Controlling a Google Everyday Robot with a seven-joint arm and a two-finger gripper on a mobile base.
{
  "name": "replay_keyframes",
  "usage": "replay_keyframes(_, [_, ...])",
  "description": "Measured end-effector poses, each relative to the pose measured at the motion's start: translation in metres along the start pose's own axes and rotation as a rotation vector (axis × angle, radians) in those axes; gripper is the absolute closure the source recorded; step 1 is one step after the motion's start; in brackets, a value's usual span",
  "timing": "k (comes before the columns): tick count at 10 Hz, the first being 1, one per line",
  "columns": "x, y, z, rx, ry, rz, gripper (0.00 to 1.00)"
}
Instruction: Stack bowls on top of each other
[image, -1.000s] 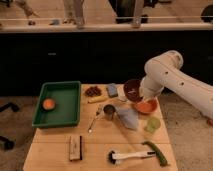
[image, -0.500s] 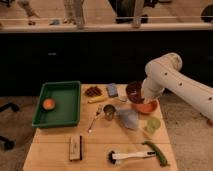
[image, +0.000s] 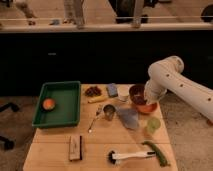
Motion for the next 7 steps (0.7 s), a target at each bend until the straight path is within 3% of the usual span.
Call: replay_keyframes(7, [0.014, -0.006, 0.023, 0.007, -0.042, 0.037, 1.00])
